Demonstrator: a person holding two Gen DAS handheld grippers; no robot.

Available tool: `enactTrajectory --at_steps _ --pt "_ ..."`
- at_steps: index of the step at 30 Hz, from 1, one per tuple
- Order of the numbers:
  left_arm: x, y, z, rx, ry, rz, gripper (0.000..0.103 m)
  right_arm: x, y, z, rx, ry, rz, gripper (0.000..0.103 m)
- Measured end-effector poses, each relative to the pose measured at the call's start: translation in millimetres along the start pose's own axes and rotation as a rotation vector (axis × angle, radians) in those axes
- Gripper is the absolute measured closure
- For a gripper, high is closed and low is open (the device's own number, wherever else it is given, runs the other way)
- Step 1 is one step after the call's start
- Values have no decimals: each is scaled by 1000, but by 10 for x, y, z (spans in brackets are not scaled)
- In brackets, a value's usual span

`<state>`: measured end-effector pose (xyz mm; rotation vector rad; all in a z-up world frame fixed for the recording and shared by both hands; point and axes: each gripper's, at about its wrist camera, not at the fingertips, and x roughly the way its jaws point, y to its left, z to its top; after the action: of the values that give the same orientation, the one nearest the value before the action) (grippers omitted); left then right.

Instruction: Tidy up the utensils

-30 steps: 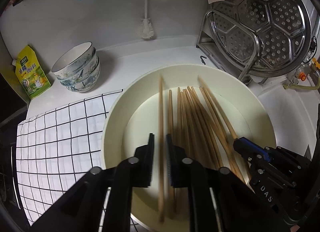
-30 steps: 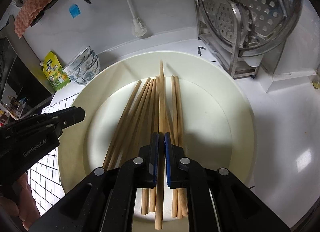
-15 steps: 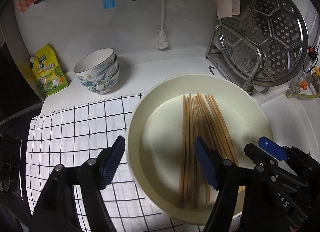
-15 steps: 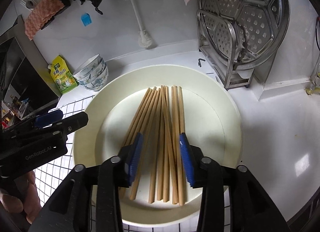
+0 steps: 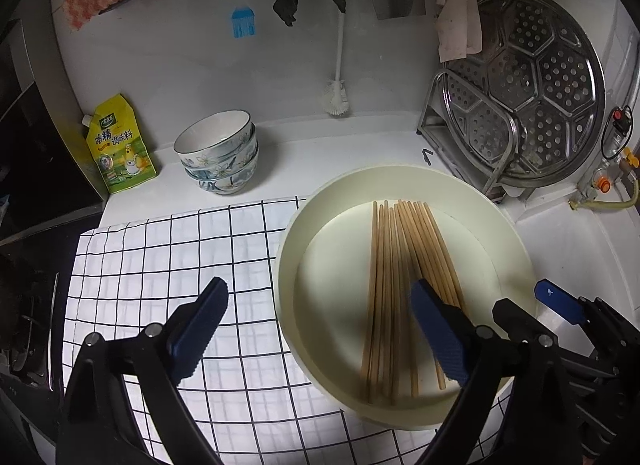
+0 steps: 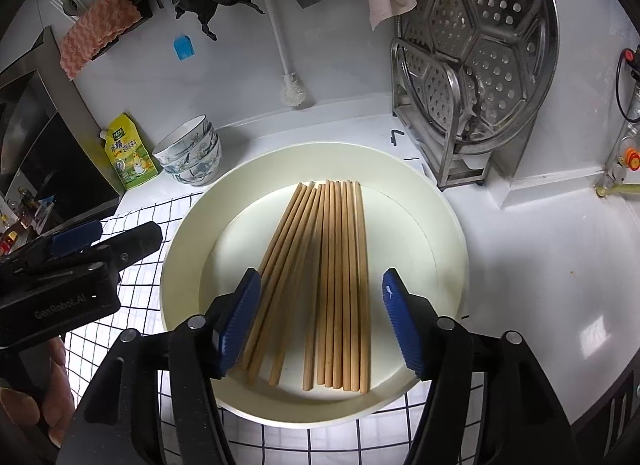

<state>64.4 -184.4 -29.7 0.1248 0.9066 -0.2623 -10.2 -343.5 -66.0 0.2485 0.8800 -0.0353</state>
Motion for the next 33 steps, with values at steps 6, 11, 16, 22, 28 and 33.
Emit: enactTrajectory --at_steps 6,11,16,22,28,33 --pt "-22 -16 -9 2 8 5 7 -22 -11 -9 3 5 -12 40" --pt "-30 -7 -15 -1 14 11 6 -43 -24 -30 6 6 -21 40" --pt "-36 19 -13 -26 25 12 6 -55 -26 -34 8 7 -25 37" --pt "-37 47 -19 -38 32 21 6 -55 -19 -36 8 8 -27 37" --pt "-69 54 -7 -41 16 33 6 -53 -9 -28 5 10 -33 37" --pt "-76 36 -9 -25 12 41 6 -52 -3 -23 5 14 -35 37"
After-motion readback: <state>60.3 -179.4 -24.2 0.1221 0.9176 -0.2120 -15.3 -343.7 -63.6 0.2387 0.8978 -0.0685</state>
